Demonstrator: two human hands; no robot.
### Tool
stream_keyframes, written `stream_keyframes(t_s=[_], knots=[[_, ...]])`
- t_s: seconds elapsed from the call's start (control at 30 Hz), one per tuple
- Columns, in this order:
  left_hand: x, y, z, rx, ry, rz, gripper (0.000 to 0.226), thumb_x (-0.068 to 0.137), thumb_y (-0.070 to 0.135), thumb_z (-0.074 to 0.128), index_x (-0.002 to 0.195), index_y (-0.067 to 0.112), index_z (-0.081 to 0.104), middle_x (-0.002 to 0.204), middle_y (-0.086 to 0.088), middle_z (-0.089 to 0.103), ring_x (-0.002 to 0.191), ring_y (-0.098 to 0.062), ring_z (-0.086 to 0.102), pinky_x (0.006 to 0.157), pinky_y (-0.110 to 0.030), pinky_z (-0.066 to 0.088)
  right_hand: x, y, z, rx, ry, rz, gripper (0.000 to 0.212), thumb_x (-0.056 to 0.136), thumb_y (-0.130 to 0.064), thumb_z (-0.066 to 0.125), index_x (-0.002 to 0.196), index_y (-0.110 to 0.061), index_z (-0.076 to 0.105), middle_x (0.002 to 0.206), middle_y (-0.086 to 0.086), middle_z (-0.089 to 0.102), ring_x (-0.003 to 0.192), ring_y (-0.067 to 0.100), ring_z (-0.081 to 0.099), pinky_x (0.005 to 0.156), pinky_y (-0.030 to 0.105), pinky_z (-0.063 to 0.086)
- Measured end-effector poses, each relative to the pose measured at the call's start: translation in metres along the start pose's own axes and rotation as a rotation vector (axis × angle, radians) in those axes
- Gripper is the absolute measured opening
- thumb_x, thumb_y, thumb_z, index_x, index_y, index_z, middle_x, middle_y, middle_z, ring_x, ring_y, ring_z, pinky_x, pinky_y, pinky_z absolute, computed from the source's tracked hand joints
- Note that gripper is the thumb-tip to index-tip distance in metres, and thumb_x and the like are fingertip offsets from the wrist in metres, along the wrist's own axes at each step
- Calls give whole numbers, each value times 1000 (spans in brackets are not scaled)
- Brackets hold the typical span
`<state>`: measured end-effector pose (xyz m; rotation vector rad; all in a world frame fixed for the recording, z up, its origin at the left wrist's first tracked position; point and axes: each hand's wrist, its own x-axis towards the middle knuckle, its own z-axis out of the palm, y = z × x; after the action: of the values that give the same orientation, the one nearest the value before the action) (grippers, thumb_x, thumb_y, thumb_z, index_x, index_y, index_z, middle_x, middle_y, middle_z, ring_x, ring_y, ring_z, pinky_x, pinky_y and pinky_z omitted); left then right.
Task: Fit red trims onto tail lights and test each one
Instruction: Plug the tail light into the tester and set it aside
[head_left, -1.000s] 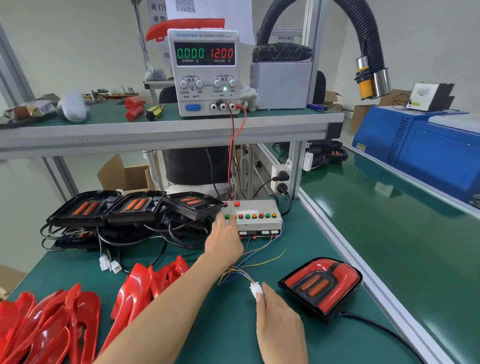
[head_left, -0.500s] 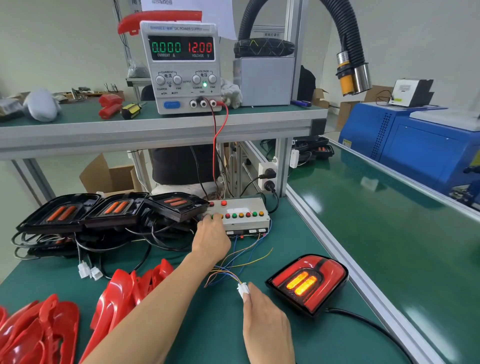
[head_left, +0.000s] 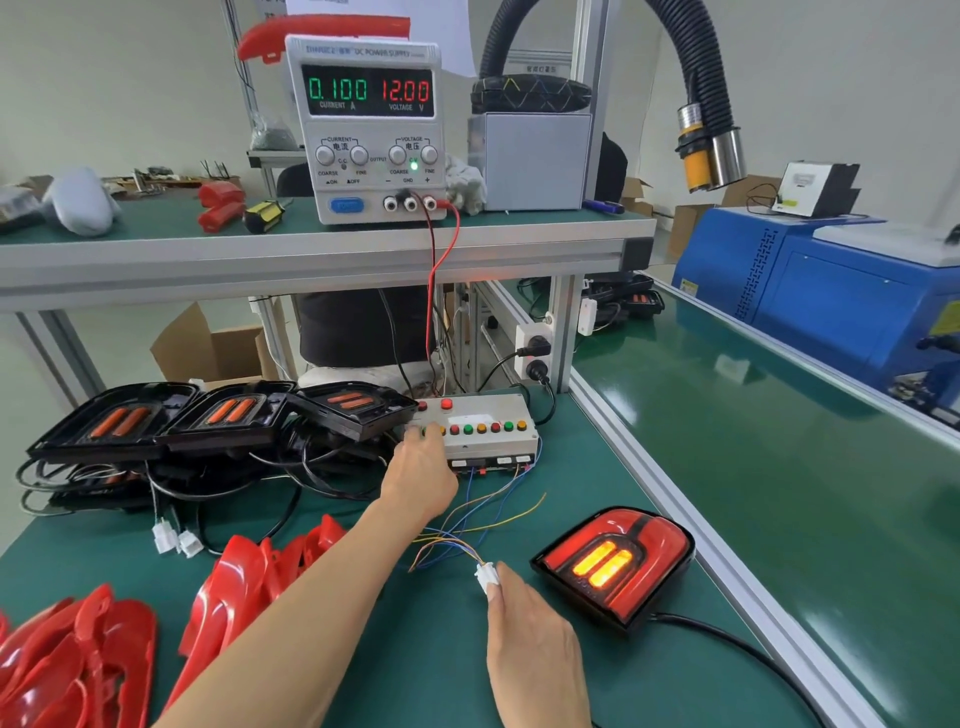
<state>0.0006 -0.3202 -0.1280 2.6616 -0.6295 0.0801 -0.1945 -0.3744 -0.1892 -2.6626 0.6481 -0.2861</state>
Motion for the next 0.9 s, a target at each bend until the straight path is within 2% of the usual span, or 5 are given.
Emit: stream_keyframes(t_s=[0.2, 0.47, 0.73, 0.9], knots=[[-2, 1, 2, 37, -26, -9, 59, 94, 9, 56, 149, 12, 35, 144, -22, 27, 116, -41, 55, 100, -42, 45, 1, 0, -2, 10, -15, 10, 41, 108, -50, 9, 140, -53, 35, 128, -22, 57, 120, -4, 51, 95, 14, 32], [5, 3, 2, 117, -57, -38, 51, 95, 14, 55, 143, 11, 41, 139, -21, 28, 110, -39, 59, 101, -41, 46, -1, 2, -3, 72, -3, 10, 39, 109, -48, 13, 137, -50, 39, 123, -18, 60, 116, -1, 55, 92, 17, 36], [9, 7, 2, 171, -62, -66, 53, 96, 13, 55, 146, 13, 39, 140, -20, 26, 111, -36, 59, 99, -39, 47, 1, 1, 2, 22, -18, -22, 39, 110, -44, 12, 138, -46, 39, 130, -26, 55, 121, -8, 50, 95, 14, 34], [8, 5, 4, 177, -52, -43, 52, 94, 15, 57, 143, 11, 39, 140, -22, 26, 110, -36, 59, 99, -39, 46, -1, 1, 0, 30, -13, -20, 38, 109, -43, 12, 135, -44, 41, 123, -22, 57, 116, -5, 52, 90, 16, 36]])
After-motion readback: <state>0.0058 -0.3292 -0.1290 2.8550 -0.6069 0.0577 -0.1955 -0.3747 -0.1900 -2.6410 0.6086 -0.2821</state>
